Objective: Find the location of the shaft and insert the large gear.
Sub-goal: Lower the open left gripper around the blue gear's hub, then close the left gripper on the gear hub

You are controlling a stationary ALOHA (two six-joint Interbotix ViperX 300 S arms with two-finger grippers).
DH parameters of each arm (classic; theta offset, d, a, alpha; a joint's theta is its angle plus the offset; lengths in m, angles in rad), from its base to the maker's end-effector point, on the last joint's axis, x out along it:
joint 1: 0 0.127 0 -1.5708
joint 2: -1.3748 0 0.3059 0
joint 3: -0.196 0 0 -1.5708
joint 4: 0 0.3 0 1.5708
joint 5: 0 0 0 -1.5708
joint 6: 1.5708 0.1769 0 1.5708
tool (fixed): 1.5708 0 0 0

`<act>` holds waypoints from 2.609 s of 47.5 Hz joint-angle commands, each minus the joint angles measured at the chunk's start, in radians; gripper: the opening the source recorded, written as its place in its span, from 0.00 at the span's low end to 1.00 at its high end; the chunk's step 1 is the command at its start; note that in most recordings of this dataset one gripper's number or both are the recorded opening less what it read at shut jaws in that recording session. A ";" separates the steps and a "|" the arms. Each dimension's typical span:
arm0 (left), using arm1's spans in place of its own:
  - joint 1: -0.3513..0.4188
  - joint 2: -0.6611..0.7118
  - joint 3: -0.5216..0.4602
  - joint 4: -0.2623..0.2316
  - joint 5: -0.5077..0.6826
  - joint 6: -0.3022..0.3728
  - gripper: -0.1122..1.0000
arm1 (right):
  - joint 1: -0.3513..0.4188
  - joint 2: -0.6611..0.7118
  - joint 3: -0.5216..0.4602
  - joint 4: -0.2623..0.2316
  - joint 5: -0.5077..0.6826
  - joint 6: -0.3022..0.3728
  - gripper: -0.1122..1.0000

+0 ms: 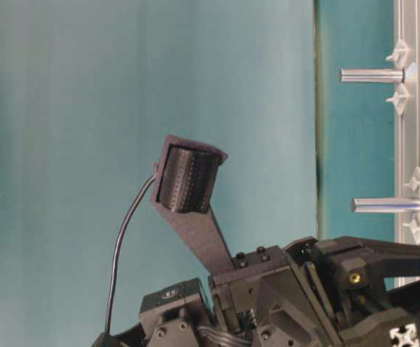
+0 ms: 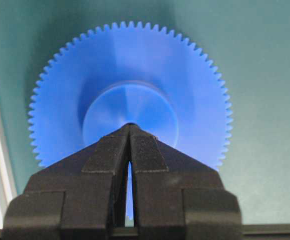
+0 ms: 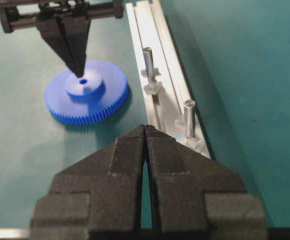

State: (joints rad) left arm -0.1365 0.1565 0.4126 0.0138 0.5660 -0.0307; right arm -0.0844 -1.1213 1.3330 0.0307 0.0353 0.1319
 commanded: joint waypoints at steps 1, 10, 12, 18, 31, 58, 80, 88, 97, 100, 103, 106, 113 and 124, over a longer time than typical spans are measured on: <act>-0.008 -0.012 -0.026 0.003 -0.002 0.002 0.10 | -0.003 0.006 -0.008 0.000 -0.008 0.011 0.12; -0.009 -0.002 -0.038 0.003 0.012 0.003 0.10 | -0.003 0.005 -0.003 0.000 -0.012 0.011 0.12; -0.009 0.000 -0.044 0.003 0.025 0.003 0.10 | -0.003 0.006 -0.003 0.000 -0.012 0.011 0.12; -0.009 0.011 -0.060 0.002 0.071 0.003 0.10 | -0.003 0.006 -0.003 0.000 -0.012 0.011 0.12; -0.009 0.032 -0.100 0.003 0.127 0.005 0.10 | -0.003 0.005 0.000 0.000 -0.014 0.011 0.12; -0.011 0.038 -0.129 0.005 0.130 0.038 0.11 | -0.003 0.005 0.002 0.000 -0.014 0.011 0.12; -0.011 0.054 -0.130 0.005 0.149 -0.038 0.95 | -0.003 0.005 0.005 0.000 -0.014 0.011 0.12; -0.009 0.057 -0.132 0.005 0.149 -0.040 0.94 | -0.005 0.005 0.006 0.000 -0.014 0.011 0.12; -0.009 0.064 -0.130 0.005 0.149 -0.040 0.94 | -0.006 0.005 0.006 0.000 -0.014 0.011 0.12; -0.009 0.067 -0.132 0.003 0.149 -0.041 0.94 | -0.006 0.005 0.006 0.000 -0.014 0.011 0.12; -0.009 0.067 -0.132 0.005 0.149 -0.041 0.94 | -0.006 0.005 0.008 0.000 -0.014 0.011 0.12; -0.008 0.069 -0.132 0.006 0.149 -0.040 0.94 | -0.006 0.005 0.009 0.000 -0.014 0.011 0.12; -0.006 0.071 -0.132 0.006 0.149 -0.040 0.94 | -0.006 0.003 0.009 0.000 -0.014 0.011 0.12; -0.006 0.077 -0.129 0.006 0.149 -0.040 0.94 | -0.008 -0.005 0.014 0.000 -0.014 0.011 0.12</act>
State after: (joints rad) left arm -0.1411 0.2470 0.3007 0.0153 0.7179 -0.0721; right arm -0.0874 -1.1321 1.3560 0.0307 0.0307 0.1319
